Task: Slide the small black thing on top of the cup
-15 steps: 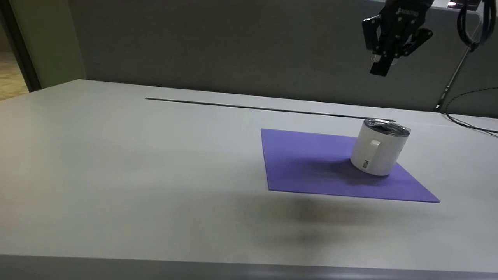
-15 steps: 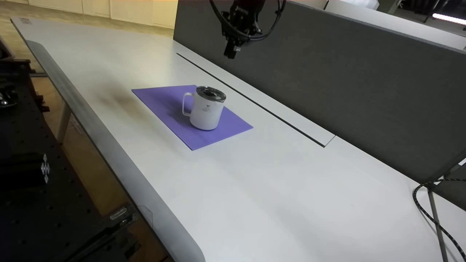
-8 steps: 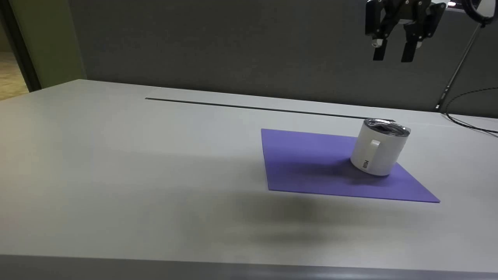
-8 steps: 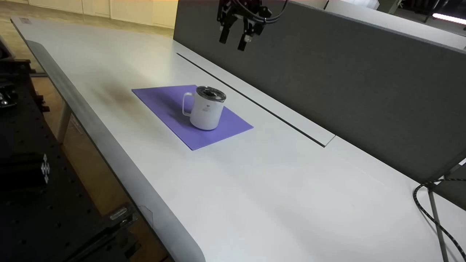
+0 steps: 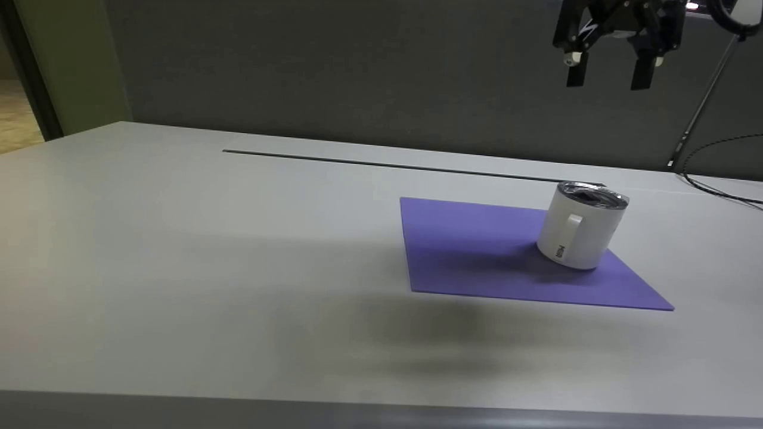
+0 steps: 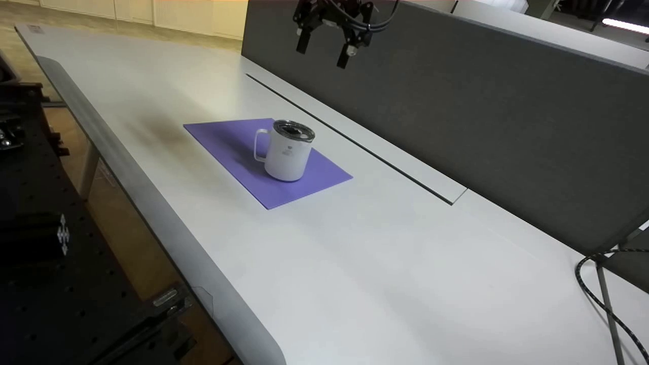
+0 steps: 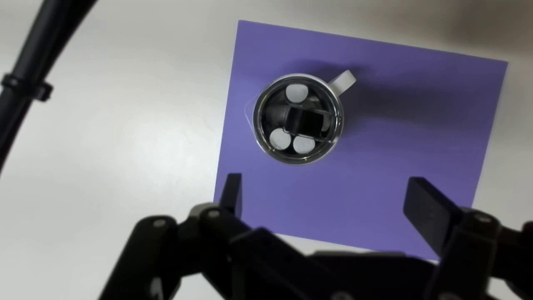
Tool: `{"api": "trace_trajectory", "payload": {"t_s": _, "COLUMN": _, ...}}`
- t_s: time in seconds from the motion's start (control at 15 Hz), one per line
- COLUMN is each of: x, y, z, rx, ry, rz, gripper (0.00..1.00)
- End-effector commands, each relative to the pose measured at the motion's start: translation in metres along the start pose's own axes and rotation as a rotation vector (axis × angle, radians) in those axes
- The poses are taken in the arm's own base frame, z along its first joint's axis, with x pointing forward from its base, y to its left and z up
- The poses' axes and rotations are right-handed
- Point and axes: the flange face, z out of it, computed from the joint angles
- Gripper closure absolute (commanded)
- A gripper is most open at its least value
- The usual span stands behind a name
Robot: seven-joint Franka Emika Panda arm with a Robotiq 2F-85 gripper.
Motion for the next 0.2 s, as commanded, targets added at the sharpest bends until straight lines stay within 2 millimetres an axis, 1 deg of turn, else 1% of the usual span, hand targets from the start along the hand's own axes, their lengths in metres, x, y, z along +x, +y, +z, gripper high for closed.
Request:
{"api": "trace_trajectory", "payload": {"t_s": 0.0, "x": -0.0006, "y": 0.0002, "z": -0.0006, "rx": -0.002, "ry": -0.01, "rz": -0.005, "gripper": 0.0}}
{"api": "trace_trajectory", "payload": {"t_s": 0.13, "x": -0.0008, "y": 0.0003, "z": -0.0009, "rx": -0.003, "ry": -0.014, "rz": -0.011, "gripper": 0.0}}
